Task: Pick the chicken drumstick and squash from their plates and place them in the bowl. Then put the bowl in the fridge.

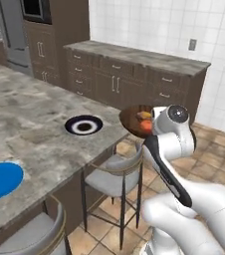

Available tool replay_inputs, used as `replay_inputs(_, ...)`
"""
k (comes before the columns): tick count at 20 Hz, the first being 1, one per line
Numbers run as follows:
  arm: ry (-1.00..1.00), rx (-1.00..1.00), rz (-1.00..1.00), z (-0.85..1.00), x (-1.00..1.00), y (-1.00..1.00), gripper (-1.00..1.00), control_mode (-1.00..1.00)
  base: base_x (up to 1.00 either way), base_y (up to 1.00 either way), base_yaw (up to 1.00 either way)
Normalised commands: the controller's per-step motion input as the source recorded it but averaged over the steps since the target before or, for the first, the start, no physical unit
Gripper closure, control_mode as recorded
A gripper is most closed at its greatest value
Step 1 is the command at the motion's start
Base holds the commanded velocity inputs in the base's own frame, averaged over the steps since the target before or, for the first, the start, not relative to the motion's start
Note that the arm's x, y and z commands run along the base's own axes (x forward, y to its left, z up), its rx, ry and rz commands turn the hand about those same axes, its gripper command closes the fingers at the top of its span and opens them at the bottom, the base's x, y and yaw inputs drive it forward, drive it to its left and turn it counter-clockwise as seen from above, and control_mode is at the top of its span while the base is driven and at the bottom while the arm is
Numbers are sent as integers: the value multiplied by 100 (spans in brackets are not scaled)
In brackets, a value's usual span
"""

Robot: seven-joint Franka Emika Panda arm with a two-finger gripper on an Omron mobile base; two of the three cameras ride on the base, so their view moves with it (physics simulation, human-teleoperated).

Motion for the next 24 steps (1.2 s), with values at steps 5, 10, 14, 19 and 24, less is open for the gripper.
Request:
replay_inputs(5, 0, 0, 0, 0, 0, 0, 100, 100, 26, -56, -29)
replay_inputs(10, 0, 0, 0, 0, 0, 0, 100, 100, 43, -62, -9)
replay_inputs(14, 0, 0, 0, 0, 0, 0, 100, 100, 59, -55, -1)
replay_inputs(19, 0, 0, 0, 0, 0, 0, 100, 100, 70, -55, 0)
replay_inputs(24, 0, 0, 0, 0, 0, 0, 100, 100, 82, -38, 2)
